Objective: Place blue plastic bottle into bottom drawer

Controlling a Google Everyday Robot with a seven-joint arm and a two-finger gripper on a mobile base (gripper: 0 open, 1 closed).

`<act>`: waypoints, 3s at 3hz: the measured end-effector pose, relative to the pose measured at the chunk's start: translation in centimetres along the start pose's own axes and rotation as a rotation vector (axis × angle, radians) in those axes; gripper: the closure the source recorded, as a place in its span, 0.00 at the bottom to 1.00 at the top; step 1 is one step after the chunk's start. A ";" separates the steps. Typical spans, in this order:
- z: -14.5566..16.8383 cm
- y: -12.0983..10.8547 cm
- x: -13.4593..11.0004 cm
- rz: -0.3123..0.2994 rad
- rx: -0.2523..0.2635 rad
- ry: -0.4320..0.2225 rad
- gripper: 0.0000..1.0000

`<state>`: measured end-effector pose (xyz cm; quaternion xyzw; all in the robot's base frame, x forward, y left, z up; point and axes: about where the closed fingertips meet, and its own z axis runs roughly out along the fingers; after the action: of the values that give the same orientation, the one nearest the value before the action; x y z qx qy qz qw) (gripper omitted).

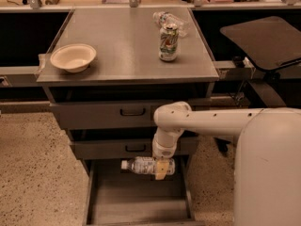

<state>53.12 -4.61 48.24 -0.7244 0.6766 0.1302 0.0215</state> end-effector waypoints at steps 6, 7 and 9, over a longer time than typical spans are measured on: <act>19.9 -3.3 5.3 0.134 0.143 0.086 1.00; 25.8 -4.5 6.2 0.109 0.105 0.080 1.00; 29.2 -6.2 6.2 -0.008 0.128 0.015 0.81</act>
Offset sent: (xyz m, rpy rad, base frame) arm 0.0410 0.0029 -0.1519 -0.0243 -0.2303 -0.3547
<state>54.89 -4.08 17.79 -0.7252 0.6808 0.0810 0.0633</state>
